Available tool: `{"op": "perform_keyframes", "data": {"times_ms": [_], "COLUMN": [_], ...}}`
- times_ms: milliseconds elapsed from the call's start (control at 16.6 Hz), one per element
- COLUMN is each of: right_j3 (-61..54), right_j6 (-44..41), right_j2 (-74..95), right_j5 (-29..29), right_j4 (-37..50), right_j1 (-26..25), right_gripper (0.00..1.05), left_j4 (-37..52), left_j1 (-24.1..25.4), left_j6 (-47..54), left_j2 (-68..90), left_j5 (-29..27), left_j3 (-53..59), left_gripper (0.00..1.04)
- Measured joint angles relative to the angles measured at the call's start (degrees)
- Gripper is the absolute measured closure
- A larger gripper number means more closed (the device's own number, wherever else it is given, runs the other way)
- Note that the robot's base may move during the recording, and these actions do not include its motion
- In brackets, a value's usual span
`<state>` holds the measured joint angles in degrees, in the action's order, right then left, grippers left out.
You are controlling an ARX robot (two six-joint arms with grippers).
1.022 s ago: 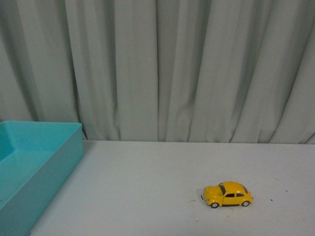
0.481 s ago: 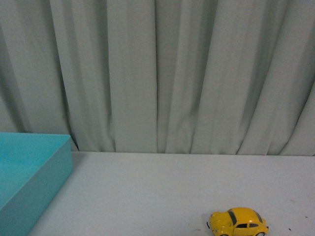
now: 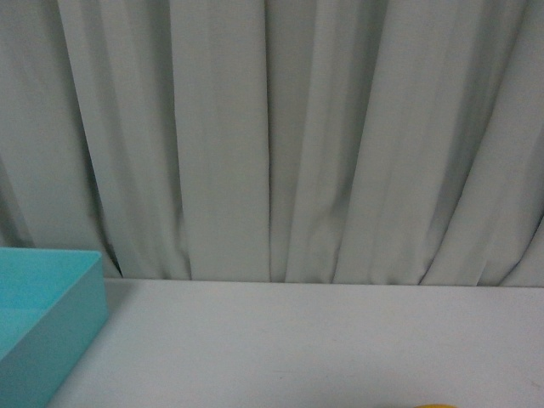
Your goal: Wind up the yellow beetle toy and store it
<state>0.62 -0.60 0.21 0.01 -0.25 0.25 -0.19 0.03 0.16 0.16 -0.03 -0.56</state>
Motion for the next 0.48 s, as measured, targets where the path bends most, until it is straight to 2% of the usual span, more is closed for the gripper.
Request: {"op": "perform_keyframes", "data": {"times_ms": [481], "right_j3": [0.00], "right_j6": [0.00], "right_j2": [0.00], "right_j5": [0.00], "right_j4": [0.04], "right_j1": [0.00], "right_gripper": [0.07], "left_j4": [-0.02], "left_j1": [0.00], "left_j6": [0.00], "left_j2": [0.00], "left_j5": [0.00], "left_j3": [0.00], "left_gripper": [0.07]}}
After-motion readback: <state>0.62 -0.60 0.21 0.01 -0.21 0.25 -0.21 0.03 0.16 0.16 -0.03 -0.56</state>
